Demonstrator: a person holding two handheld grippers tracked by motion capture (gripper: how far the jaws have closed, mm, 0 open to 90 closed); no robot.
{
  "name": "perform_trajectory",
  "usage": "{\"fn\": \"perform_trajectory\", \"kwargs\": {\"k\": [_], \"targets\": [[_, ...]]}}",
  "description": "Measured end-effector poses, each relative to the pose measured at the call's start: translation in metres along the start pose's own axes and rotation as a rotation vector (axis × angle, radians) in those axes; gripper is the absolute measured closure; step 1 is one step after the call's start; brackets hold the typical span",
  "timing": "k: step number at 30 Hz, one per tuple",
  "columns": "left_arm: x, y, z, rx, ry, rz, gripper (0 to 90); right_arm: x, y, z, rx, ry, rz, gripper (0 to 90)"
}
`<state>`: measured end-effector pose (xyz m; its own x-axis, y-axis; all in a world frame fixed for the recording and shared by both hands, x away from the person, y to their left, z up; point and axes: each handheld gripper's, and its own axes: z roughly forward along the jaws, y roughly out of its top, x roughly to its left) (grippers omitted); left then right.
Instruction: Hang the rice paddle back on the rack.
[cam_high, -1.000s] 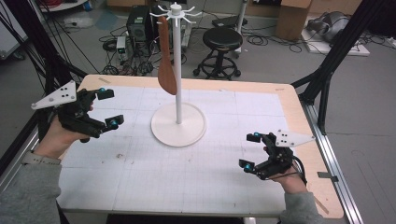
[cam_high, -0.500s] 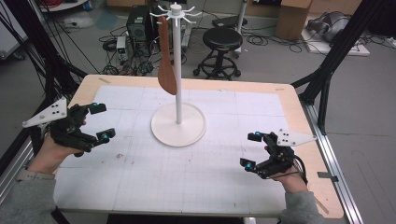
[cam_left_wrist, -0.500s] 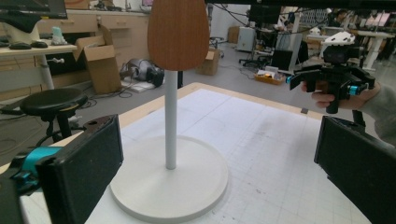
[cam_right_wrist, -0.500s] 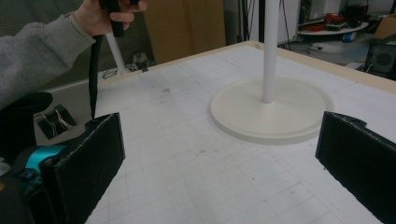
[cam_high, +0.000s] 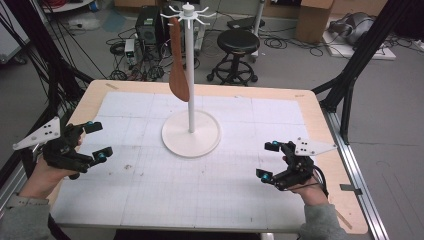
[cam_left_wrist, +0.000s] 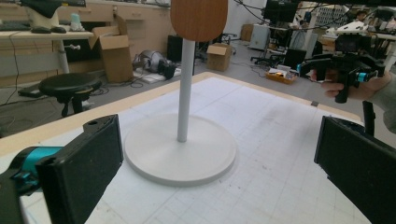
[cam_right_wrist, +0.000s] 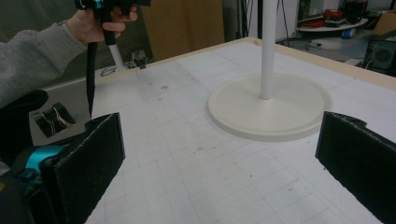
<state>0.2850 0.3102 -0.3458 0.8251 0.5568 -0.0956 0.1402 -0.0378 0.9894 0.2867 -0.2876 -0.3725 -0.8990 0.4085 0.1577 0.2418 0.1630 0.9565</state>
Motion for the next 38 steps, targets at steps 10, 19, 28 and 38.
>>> {"fn": "perform_trajectory", "kwargs": {"k": [10,19,28,38], "targets": [[-0.005,-0.016,-0.006,0.013,0.022,-0.011,1.6,-0.003,0.001,-0.004,-0.027,-0.021,0.001,0.1],[-0.007,-0.030,-0.007,0.043,0.038,-0.024,1.6,-0.004,0.001,-0.011,-0.050,-0.044,0.004,0.2],[-0.009,-0.041,-0.014,0.020,0.048,-0.028,1.7,-0.004,-0.002,-0.020,-0.061,-0.061,0.004,0.2],[-0.006,-0.041,-0.017,-0.027,0.061,-0.049,1.7,0.000,-0.001,-0.017,-0.064,-0.043,-0.012,0.2]]}}
